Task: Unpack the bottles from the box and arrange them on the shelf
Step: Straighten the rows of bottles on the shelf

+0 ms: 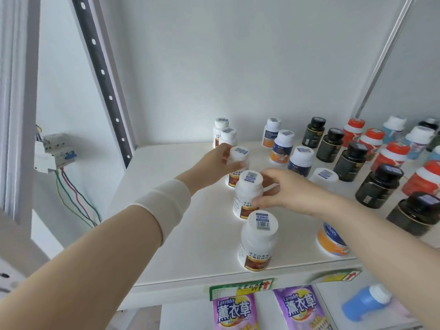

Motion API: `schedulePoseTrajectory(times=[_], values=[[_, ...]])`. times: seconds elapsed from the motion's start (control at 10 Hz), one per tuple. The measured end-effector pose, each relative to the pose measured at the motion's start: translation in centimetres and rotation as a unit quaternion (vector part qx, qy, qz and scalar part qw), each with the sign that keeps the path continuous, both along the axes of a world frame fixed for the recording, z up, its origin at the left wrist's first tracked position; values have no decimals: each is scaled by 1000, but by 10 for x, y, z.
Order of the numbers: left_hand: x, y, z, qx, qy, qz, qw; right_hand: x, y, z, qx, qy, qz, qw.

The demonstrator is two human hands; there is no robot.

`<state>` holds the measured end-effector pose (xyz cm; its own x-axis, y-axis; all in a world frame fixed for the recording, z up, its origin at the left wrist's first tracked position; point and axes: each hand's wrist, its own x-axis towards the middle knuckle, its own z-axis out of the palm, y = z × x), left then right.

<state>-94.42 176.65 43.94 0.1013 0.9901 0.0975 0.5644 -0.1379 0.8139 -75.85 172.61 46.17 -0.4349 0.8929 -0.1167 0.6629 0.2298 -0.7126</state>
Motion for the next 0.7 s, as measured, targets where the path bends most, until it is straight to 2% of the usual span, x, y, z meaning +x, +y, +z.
schedulePoseTrajectory(times=[0.4,0.6,0.7], values=[[-1,8,2,-27,-24,-13,999,-5,3,-5,-4,12,-12,1000],[3,-4,29,-18,13,6,1000,6,6,13,0,-20,-1,1000],[10,-16,61,40,67,67,995,15,5,33,71,-64,-24,995]])
